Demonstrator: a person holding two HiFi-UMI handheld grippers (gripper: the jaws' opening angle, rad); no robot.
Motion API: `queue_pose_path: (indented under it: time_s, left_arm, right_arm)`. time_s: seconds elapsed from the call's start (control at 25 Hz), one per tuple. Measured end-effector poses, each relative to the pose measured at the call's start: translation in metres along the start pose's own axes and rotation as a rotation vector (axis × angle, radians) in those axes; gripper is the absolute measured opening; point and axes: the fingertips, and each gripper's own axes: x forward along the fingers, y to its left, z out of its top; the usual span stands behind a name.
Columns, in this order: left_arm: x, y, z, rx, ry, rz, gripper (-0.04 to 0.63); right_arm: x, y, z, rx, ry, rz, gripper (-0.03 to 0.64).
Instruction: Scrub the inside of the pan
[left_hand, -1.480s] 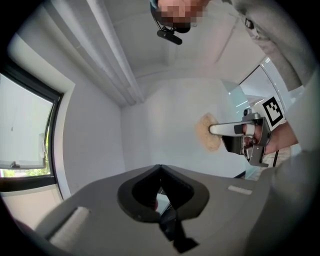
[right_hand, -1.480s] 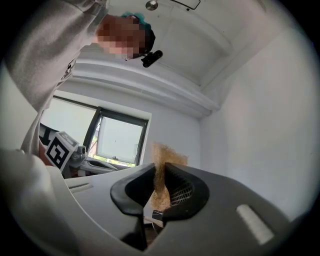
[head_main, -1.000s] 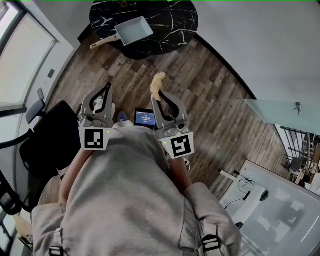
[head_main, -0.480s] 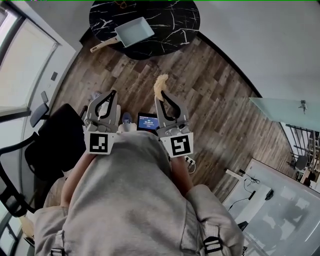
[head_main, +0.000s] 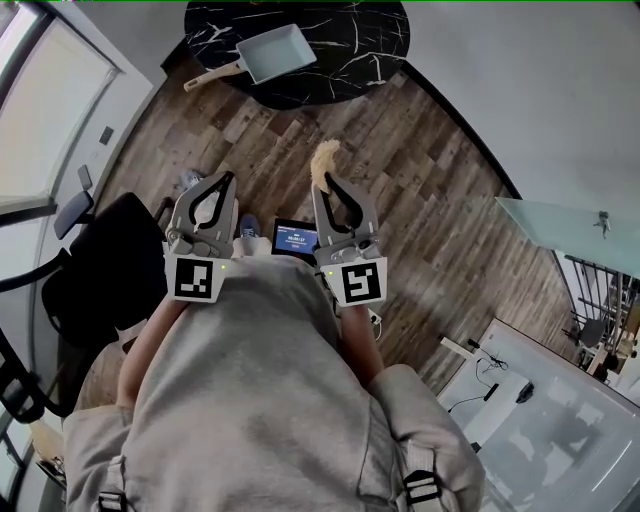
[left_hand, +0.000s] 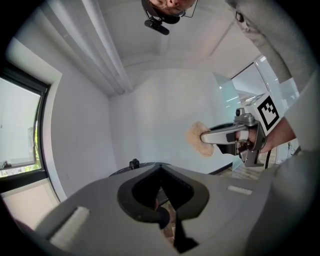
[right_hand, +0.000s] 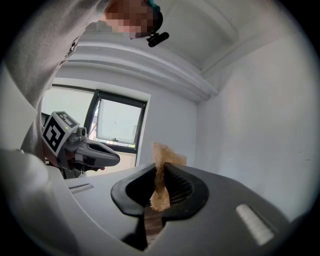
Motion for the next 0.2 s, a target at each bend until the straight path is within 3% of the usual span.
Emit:
queue_pose_path:
  time_s: [0.2]
  left_arm:
    - [-0.0017, 0.0057, 0.0045, -0.007, -0.027, -0.004, 0.002]
  right_arm:
    - [0.0106, 0.0044, 0.0010, -0.041, 0.001, 0.029, 0.051]
